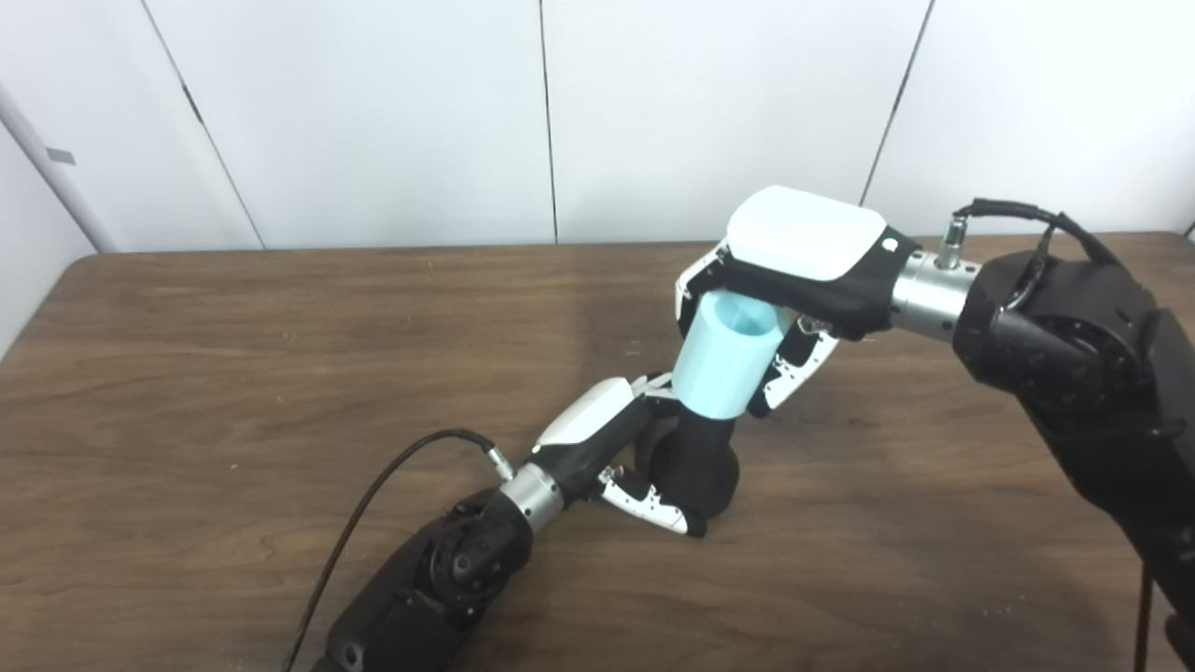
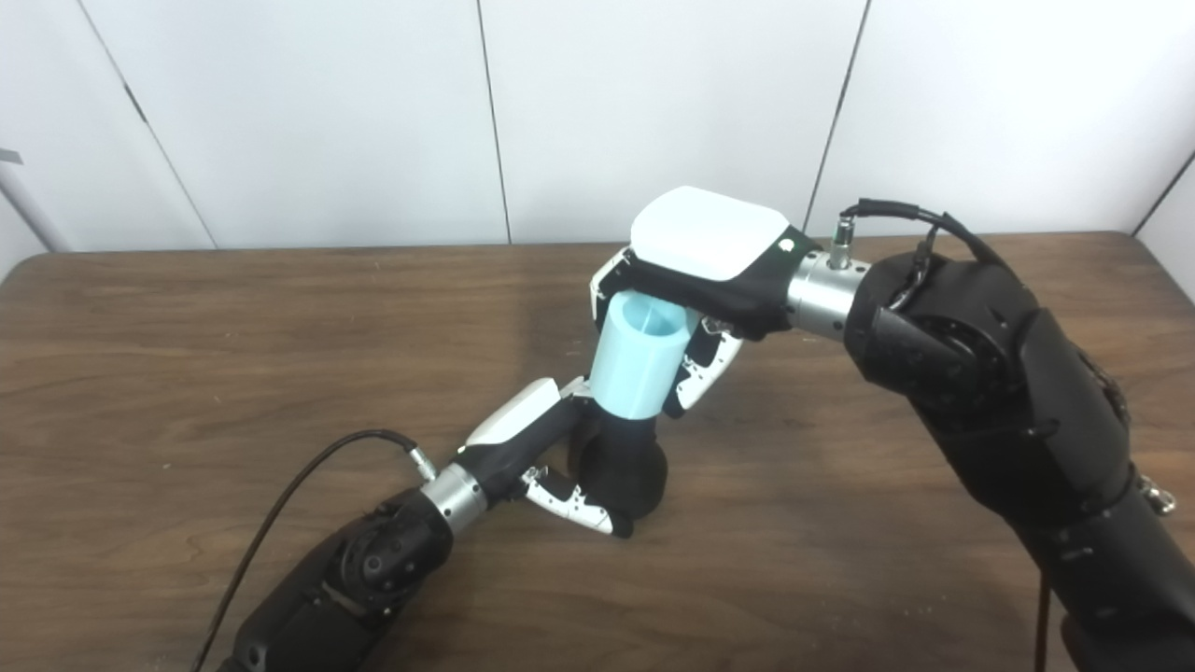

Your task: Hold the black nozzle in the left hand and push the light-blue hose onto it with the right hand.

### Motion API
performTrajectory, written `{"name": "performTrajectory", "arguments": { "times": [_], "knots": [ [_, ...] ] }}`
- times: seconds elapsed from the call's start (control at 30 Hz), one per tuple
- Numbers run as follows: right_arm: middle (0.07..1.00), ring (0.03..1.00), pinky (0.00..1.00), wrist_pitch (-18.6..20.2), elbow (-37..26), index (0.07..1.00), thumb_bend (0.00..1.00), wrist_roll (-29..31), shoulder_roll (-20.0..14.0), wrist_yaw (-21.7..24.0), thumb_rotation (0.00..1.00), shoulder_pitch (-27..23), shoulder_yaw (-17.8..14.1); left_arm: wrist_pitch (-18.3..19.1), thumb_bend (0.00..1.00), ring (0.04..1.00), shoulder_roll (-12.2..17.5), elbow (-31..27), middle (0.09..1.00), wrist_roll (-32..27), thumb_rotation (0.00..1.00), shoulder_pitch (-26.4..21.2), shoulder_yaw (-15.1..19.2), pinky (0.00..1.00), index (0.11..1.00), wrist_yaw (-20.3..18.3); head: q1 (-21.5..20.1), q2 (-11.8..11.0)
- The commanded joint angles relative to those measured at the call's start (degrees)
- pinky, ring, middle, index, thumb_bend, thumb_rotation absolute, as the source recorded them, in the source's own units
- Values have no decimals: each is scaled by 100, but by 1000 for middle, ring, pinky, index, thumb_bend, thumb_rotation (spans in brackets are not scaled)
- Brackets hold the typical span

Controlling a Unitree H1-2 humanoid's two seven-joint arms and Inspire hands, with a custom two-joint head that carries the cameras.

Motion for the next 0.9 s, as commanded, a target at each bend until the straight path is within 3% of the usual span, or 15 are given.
{"name": "performTrajectory", "arguments": {
  "times": [0.0, 0.47, 0.87],
  "knots": [
    [447, 363, 251, -31, -120, 539, 510, 57, -102, -25, 0, -301, -98, 988, 522, 984, 398, 511, 819, 219, 65, 626, -316, 1000, 480, -955, -5, 5],
    [446, 366, 262, 57, -103, 537, 510, 255, -151, 234, 0, -318, -64, 999, 522, 984, 412, 470, 819, 222, 65, 636, -311, 1000, 480, -956, -3, 19],
    [451, 376, 280, -58, -111, 536, 512, 76, -137, 269, 0, -203, 51, 981, 522, 985, 410, 488, 814, 209, 65, 638, -308, 1000, 480, -956, 2, 25]
  ]
}}
